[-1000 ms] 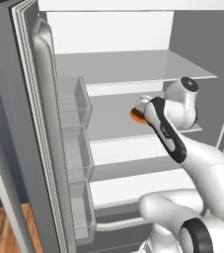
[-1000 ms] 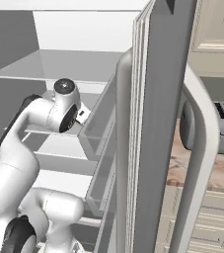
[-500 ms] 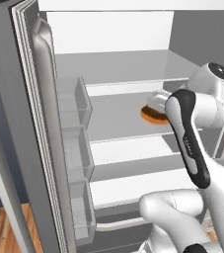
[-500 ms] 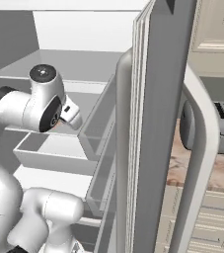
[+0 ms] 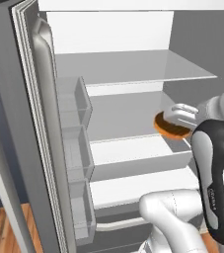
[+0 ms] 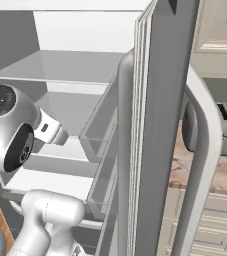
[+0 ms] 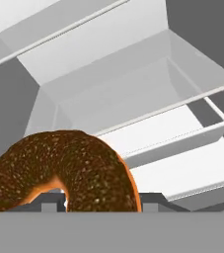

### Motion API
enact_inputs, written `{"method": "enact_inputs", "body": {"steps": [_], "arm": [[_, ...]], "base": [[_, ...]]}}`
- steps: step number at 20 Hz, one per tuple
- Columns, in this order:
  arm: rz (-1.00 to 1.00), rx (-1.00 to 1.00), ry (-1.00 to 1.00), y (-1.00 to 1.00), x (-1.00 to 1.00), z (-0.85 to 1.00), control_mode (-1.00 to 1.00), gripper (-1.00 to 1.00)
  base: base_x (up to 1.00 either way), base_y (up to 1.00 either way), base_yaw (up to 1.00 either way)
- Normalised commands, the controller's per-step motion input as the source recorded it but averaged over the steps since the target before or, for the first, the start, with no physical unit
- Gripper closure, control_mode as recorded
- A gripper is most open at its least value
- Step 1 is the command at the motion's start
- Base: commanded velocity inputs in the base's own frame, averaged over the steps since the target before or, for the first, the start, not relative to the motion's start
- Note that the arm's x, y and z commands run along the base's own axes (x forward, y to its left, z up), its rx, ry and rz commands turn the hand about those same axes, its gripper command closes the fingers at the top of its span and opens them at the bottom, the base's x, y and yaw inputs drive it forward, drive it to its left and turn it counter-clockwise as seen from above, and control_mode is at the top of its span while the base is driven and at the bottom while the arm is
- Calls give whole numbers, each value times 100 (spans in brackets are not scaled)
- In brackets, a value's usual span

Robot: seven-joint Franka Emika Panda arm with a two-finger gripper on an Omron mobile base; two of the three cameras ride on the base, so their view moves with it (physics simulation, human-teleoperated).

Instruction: Take the cake and donut from the fridge and place them on the empty tray on the dining counter.

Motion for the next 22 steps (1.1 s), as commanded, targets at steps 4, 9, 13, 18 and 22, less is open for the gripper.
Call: {"method": "enact_inputs", "body": {"steps": [4, 9, 13, 18, 22], "arm": [[0, -5, 0, 0, -74, 45, 100, 100], [0, 0, 0, 0, 0, 0, 100, 100], [0, 0, 0, 0, 0, 0, 100, 100], [0, 0, 0, 0, 0, 0, 100, 100], [0, 0, 0, 0, 0, 0, 100, 100]], "base": [[-25, 0, 0], [-100, 0, 0], [-100, 0, 3], [-100, -36, 7], [-100, -100, 13]]}}
